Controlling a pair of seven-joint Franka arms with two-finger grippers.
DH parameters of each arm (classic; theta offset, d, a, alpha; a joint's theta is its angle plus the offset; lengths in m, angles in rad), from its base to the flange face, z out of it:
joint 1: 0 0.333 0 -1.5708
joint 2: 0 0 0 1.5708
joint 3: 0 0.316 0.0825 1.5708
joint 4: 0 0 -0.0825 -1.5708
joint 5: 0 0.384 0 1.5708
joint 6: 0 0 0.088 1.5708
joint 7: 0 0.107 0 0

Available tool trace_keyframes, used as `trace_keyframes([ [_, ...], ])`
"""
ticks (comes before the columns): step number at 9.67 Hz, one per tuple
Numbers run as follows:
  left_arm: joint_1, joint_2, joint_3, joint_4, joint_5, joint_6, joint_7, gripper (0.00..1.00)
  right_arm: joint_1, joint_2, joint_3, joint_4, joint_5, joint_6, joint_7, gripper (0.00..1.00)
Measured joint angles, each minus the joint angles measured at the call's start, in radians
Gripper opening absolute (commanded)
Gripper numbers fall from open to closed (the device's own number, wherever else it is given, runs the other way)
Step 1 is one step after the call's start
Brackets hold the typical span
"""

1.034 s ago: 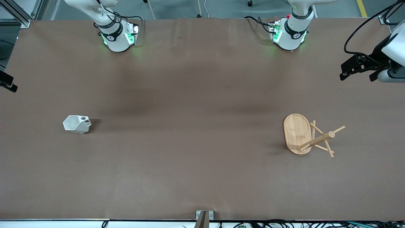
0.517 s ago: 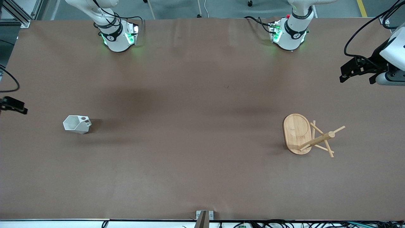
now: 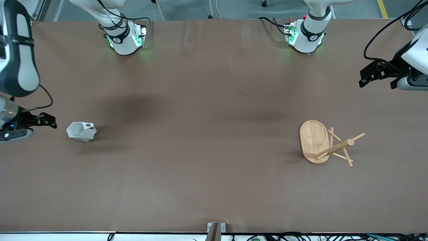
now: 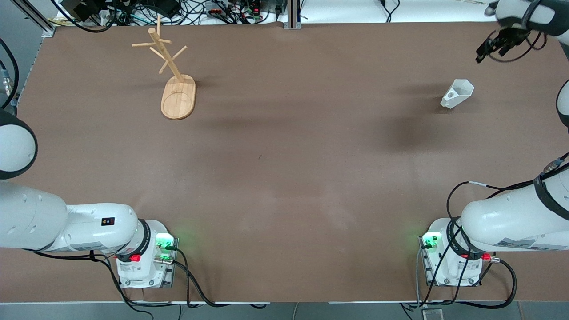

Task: Hang cup on rack
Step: 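Lower the right gripper around the white cup and close it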

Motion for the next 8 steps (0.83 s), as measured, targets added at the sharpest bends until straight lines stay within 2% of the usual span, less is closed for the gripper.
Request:
trace_keyframes([
  [2,0.001,0.0,0.0,0.0,0.0,0.0,0.0,1.0,0.0,0.012,0.003,-0.072,0.0,0.07,-0.026,0.95],
  [4,0.001,0.0,0.001,0.0,0.0,0.001,0.0,1.0,0.0,0.035,0.004,-0.093,0.0,0.103,-0.072,0.95],
  [8,0.002,0.0,0.002,0.0,0.0,0.006,0.0,1.0,-0.003,0.082,0.003,-0.152,0.0,0.274,-0.113,0.93],
])
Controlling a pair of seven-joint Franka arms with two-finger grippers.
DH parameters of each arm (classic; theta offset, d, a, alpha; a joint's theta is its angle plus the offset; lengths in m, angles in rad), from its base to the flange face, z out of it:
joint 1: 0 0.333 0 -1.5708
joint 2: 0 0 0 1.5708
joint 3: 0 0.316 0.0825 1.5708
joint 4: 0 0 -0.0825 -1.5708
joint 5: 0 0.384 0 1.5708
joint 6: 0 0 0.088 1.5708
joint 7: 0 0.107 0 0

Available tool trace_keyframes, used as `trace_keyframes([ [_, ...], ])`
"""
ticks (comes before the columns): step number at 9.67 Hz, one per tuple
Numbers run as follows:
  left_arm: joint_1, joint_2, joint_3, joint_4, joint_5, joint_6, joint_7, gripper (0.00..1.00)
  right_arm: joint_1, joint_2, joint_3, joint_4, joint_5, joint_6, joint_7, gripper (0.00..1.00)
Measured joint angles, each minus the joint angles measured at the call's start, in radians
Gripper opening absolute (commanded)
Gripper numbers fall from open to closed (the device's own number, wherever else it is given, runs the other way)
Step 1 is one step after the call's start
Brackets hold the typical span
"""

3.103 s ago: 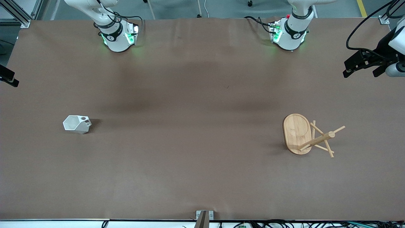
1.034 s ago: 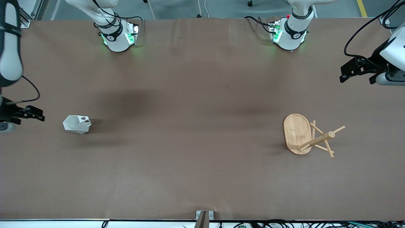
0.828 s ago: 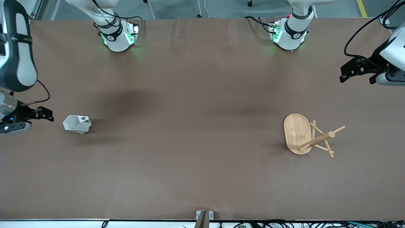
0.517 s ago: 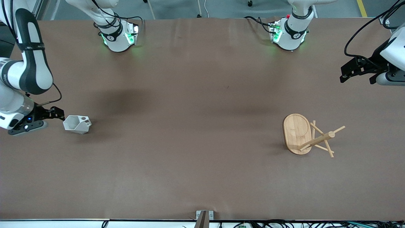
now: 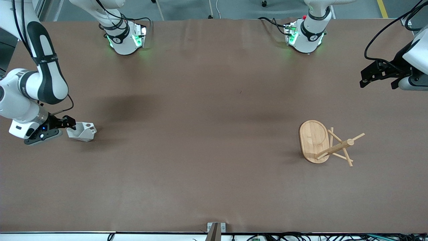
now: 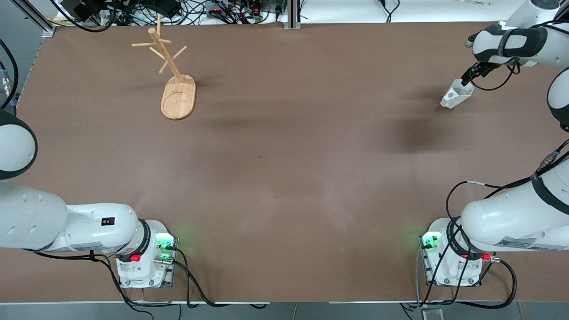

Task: Hang cup on rack
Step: 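Lower the right gripper around the white cup and close it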

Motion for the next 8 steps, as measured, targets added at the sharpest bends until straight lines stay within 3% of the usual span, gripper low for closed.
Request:
trace_keyframes([
  [1,0.0,0.0,0.0,0.0,0.0,0.004,0.0,1.0,-0.006,0.011,-0.001,-0.006,0.0,0.039,-0.016,0.89],
  [4,0.0,0.0,0.0,0.0,0.0,0.012,0.0,1.0,-0.03,0.063,-0.001,-0.016,0.0,0.133,-0.03,0.67],
  [5,0.0,0.0,0.0,0.0,0.0,0.017,0.0,1.0,-0.03,0.068,-0.001,-0.016,0.0,0.137,-0.03,0.47],
  [6,0.0,0.0,0.0,0.0,0.0,0.02,0.0,1.0,-0.03,0.068,0.0,-0.016,0.0,0.138,-0.03,0.19],
  [7,0.0,0.0,0.0,0.0,0.0,0.022,0.0,1.0,-0.03,0.068,0.0,-0.016,0.0,0.138,-0.03,0.07],
  [8,0.0,0.0,0.0,-0.001,0.0,0.022,0.0,1.0,-0.03,0.068,0.0,-0.016,0.0,0.138,-0.03,0.02],
])
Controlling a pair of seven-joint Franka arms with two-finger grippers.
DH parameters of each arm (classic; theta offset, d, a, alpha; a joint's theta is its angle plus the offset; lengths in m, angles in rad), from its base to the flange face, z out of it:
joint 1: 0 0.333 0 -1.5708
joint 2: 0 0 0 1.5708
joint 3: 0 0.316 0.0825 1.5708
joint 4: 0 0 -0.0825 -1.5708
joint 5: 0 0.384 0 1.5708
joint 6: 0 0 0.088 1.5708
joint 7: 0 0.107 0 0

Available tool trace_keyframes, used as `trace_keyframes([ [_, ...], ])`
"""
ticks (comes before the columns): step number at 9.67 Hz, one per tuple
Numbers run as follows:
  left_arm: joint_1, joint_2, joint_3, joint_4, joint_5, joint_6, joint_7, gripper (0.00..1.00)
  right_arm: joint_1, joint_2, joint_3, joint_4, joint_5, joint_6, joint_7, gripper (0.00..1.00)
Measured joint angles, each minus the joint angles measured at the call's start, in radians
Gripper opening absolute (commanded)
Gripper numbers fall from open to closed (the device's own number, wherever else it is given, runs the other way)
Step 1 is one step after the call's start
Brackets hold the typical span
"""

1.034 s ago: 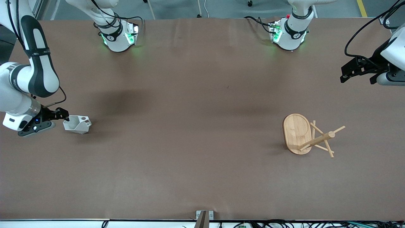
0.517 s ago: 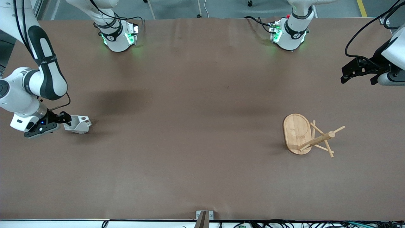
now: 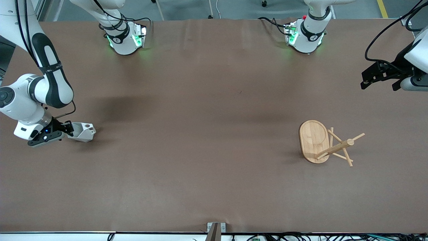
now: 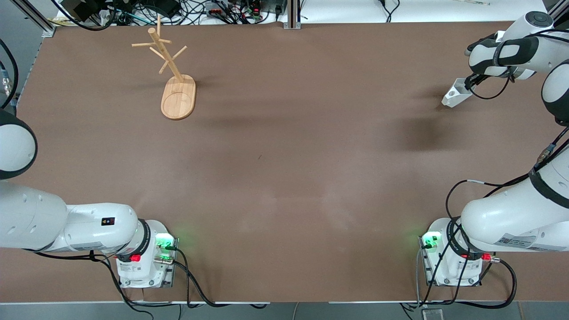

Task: Hang cup on rack
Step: 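Lower the right gripper around the white cup and close it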

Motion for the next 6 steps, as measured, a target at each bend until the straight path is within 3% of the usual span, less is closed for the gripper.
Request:
trace_keyframes([
  [4,0.0,0.001,0.0,-0.001,0.0,0.0,0.0,1.0,0.001,-0.014,0.004,0.005,0.017,-0.023,0.008,0.0],
  [6,0.001,0.001,0.001,-0.001,0.0,0.001,0.0,1.0,0.001,-0.024,0.004,0.057,0.074,-0.161,0.023,0.0],
])
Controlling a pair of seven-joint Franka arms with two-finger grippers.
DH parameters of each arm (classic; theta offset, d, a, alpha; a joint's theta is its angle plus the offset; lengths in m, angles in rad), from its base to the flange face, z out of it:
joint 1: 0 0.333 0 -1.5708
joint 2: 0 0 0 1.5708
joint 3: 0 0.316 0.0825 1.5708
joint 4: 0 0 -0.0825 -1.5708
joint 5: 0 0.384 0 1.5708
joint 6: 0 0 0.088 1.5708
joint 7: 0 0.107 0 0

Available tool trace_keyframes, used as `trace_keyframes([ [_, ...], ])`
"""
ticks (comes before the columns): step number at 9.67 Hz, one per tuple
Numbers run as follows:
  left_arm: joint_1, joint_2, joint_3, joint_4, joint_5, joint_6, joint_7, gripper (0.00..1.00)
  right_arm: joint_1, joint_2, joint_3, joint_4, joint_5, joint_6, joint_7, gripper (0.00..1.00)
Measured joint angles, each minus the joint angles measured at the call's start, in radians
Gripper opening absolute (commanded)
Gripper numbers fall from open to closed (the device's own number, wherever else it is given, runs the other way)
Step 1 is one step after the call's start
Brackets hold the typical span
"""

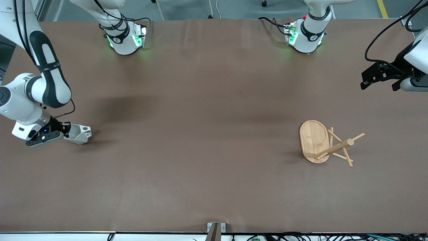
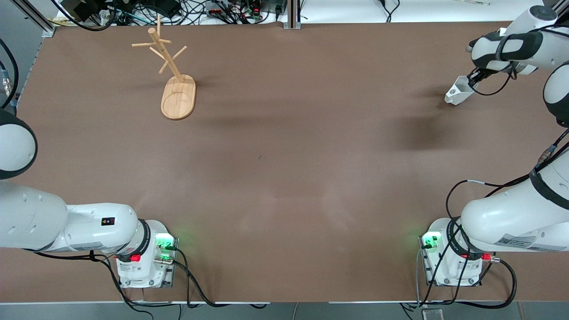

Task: Hang cup on rack
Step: 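Lift the cup with the right gripper while the left gripper approaches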

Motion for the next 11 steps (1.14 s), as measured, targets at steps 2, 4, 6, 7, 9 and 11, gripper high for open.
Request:
trace_keyframes([
  [2,0.0,0.002,0.0,0.0,0.0,0.0,0.001,1.0,0.001,-0.041,0.001,0.144,0.096,-0.271,0.0,0.01],
  [4,-0.002,0.009,-0.002,0.0,0.0,0.0,0.003,1.0,0.006,-0.067,0.005,0.278,0.204,-0.48,0.0,0.0],
  [6,-0.013,0.013,-0.007,0.001,-0.001,0.003,0.013,1.0,0.031,-0.068,0.009,0.346,0.361,-0.574,0.001,0.0],
  [7,-0.022,0.014,-0.017,0.002,-0.002,0.003,0.014,1.0,0.05,-0.068,0.009,0.36,0.447,-0.596,0.006,0.0],
  [9,-0.049,0.026,-0.035,0.001,-0.002,0.003,0.037,1.0,0.098,-0.068,0.012,0.371,0.582,-0.643,0.065,0.0],
  [11,-0.071,0.044,-0.061,0.001,-0.006,0.003,0.14,1.0,0.151,-0.068,0.014,0.396,0.718,-0.7,0.144,0.0],
])
